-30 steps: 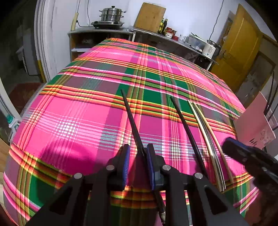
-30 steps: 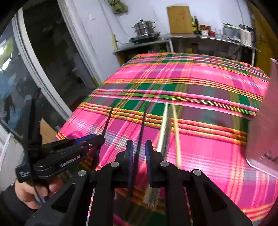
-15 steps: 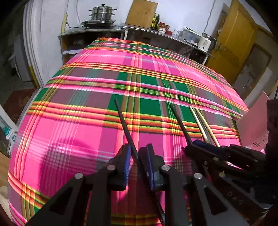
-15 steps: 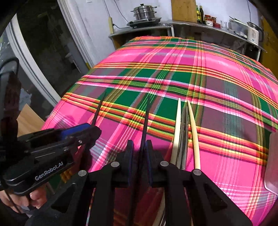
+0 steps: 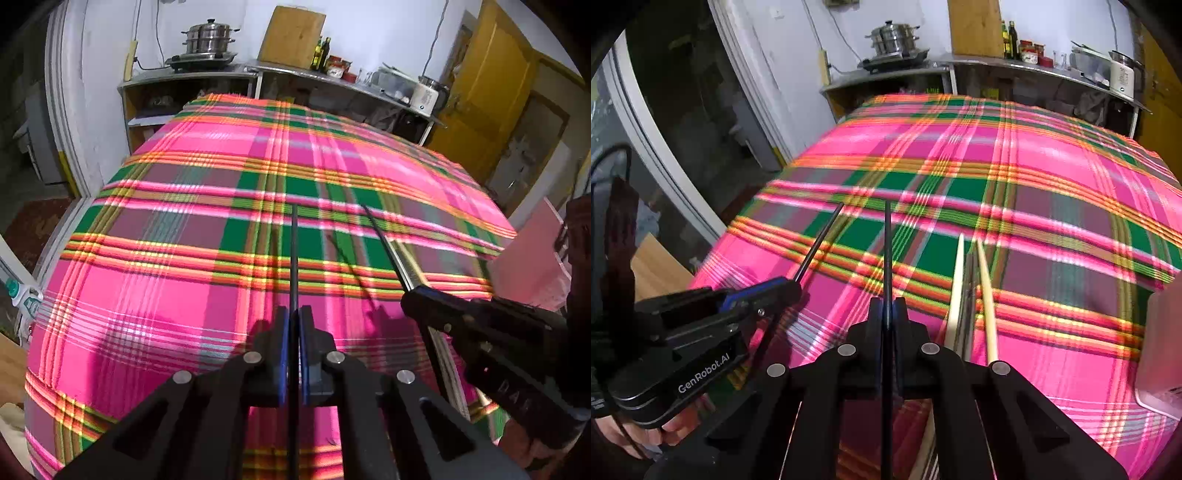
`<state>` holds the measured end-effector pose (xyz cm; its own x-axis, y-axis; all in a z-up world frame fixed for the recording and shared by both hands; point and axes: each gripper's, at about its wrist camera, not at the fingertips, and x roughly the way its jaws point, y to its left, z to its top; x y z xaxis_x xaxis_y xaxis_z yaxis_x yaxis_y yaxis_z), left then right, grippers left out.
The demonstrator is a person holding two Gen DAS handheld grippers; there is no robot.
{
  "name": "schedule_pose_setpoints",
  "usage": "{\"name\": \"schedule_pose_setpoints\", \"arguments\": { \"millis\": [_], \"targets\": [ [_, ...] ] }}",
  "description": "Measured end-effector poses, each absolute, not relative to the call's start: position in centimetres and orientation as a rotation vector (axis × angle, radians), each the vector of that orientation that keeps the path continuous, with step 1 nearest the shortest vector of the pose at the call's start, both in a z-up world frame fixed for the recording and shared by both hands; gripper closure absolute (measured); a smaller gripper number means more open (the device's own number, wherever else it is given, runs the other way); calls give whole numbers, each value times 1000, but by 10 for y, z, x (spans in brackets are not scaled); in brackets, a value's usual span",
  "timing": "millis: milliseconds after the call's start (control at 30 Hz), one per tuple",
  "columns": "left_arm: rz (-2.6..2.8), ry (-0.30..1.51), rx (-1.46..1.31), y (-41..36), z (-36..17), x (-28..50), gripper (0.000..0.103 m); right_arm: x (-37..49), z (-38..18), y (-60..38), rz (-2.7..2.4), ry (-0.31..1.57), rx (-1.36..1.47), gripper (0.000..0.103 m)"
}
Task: Organize utensils
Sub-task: 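Lift the held black chopsticks upright and carry both tools over the pink holder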
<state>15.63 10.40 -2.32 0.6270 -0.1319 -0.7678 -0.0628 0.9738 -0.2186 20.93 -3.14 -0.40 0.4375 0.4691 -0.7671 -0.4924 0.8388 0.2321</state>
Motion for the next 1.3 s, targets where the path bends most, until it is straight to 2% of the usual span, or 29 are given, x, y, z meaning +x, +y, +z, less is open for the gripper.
{"name": "schedule_pose_setpoints", "arguments": {
  "millis": [733,1300],
  "targets": [
    [-167,697,-222,78,86,109,97,162,87,-105,580,737,126,98],
    [-310,714,-211,21,108,105,97,125,116,-189,458,639,224,98]
  ]
}}
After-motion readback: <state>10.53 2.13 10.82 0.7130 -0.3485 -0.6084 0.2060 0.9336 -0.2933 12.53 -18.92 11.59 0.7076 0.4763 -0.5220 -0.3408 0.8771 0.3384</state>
